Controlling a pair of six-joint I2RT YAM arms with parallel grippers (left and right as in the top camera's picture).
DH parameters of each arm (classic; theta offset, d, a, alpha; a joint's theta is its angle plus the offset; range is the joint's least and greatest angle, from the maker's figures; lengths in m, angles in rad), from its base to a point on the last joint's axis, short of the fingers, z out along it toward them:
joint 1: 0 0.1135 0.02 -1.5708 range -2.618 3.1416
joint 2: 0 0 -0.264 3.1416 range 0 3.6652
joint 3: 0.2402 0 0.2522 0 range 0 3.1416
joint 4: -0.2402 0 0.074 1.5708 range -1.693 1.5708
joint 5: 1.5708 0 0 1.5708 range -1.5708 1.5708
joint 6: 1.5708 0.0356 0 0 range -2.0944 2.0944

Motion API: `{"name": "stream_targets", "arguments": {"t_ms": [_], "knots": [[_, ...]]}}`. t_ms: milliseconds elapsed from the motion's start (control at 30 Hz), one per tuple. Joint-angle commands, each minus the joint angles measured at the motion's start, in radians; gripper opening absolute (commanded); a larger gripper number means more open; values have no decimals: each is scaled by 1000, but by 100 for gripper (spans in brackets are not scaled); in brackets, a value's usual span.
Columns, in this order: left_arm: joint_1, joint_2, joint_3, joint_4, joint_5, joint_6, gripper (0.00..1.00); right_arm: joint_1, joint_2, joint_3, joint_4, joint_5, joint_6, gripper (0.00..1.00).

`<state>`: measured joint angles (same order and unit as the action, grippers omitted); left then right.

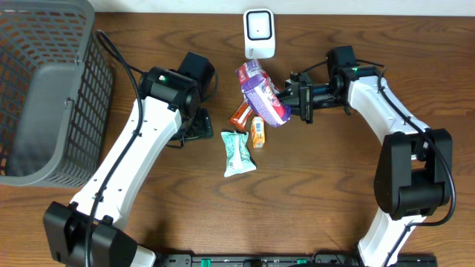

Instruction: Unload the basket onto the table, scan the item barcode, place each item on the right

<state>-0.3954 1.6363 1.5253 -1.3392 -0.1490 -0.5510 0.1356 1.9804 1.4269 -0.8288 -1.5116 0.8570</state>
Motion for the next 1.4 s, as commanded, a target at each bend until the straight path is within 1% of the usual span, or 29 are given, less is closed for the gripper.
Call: {"name": "stream_targets", "arguments": {"t_ms": [0, 400, 567, 700, 767, 867, 933, 1067, 1100, 1133, 1233, 1367], "knots": [[1, 8, 2, -6, -17, -12, 98, -18, -25, 14, 29, -50, 57, 1], [1, 8, 2, -6, -17, -12, 98, -31, -24, 14, 178, -37, 139, 1], [1, 8, 2, -6, -17, -12, 98, -26, -24, 14, 340, 187, 141, 1], [1, 8, 2, -6, -17, -12, 98, -20, -24, 14, 601, 365, 164, 1], [1, 8, 2, -6, -17, -12, 98, -16, -25, 14, 747, 457, 202, 1], [1, 8, 2, -6, -17, -12, 98, -9, -24, 14, 883, 610, 239, 1], [1, 8, 2, -6, -17, -12, 98, 6, -24, 14, 925, 769, 238, 1], [1, 8, 2, -6, -17, -12, 98, 55, -24, 14, 923, 1110, 231, 1], [1, 8, 2, -6, -17, -12, 98, 78, -23, 14, 929, 1221, 227, 1], [1, 8, 2, -6, -17, -12, 98, 95, -22, 14, 944, 1286, 224, 1], [1, 8, 2, -6, -17, -12, 98, 135, -14, 15, 1017, 1419, 179, 1], [1, 8, 2, -6, -17, -12, 98, 160, 10, 42, 1062, 1531, 180, 1]]}}
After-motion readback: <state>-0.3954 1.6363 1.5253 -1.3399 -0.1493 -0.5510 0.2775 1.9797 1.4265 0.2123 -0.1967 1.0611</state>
